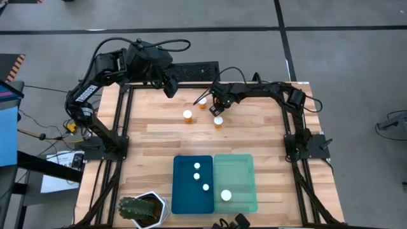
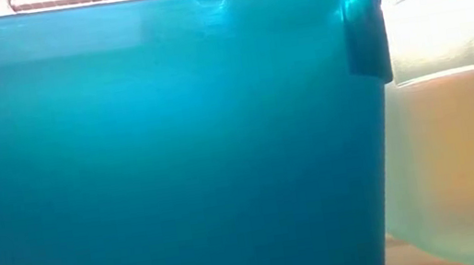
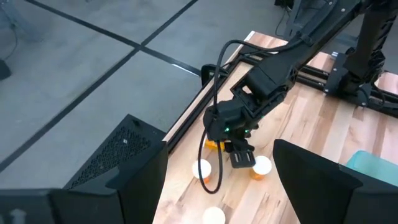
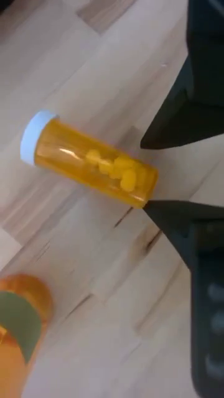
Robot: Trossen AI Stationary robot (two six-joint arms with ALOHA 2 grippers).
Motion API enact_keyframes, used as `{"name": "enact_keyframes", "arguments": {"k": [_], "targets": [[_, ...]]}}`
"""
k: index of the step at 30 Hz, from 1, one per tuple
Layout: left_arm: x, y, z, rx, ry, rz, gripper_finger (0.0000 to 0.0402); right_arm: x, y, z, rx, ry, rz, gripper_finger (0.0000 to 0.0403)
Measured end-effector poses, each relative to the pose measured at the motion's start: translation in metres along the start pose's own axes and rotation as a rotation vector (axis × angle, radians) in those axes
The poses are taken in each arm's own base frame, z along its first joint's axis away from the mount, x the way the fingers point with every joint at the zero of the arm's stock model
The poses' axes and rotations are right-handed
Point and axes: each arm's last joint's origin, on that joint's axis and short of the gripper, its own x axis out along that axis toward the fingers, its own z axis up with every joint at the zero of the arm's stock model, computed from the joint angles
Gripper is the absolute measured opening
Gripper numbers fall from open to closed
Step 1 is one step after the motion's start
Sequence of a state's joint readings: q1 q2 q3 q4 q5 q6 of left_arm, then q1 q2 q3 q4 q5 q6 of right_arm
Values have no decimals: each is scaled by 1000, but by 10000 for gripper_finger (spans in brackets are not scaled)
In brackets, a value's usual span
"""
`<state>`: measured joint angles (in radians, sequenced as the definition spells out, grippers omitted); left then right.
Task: Pick and place medicine bottles into bin by pill shape (circle, oval)
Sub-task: Put the small orange pill bottle into the blue bin
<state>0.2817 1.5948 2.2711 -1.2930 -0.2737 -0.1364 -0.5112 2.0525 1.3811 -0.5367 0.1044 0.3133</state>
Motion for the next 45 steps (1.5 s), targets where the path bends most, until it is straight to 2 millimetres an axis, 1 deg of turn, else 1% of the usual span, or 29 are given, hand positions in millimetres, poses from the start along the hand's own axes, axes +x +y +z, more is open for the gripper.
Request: {"name": "enact_keyframes", "arguments": {"k": [6, 13, 15, 18, 22, 27, 30, 33, 35, 38, 45], "targets": [[0, 0, 0, 0, 0, 0, 286, 0, 0, 0, -1, 4, -1, 93], [0, 0, 0, -5, 0, 0, 286, -1, 0, 0, -9, 3, 0, 11], [0, 0, 0, -5, 0, -1, 286, -3, 0, 0, -9, 1, 8, 6], [0, 0, 0, -4, 4, -3, 286, -6, 3, 1, -26, -4, 36, 26], [0, 0, -1, -3, 7, -2, 286, -11, 6, 1, -34, -18, 44, 72], [0, 0, -1, -3, 6, -2, 286, -17, 13, 4, -38, -61, 63, 154], [0, 0, -1, -4, 6, -2, 286, -21, 15, 4, -29, -37, 59, 207], [0, 0, -1, -4, 6, -2, 286, -29, 20, 10, -42, -52, 58, 242], [0, 0, -1, -4, 5, -1, 286, -35, 21, 17, -52, -76, 35, 248], [0, 0, 0, -4, 5, -1, 286, -41, 16, 27, -59, -113, 20, 246], [0, 0, -1, -9, 6, -1, 286, -38, -3, 33, -12, -105, -3, 238]]}}
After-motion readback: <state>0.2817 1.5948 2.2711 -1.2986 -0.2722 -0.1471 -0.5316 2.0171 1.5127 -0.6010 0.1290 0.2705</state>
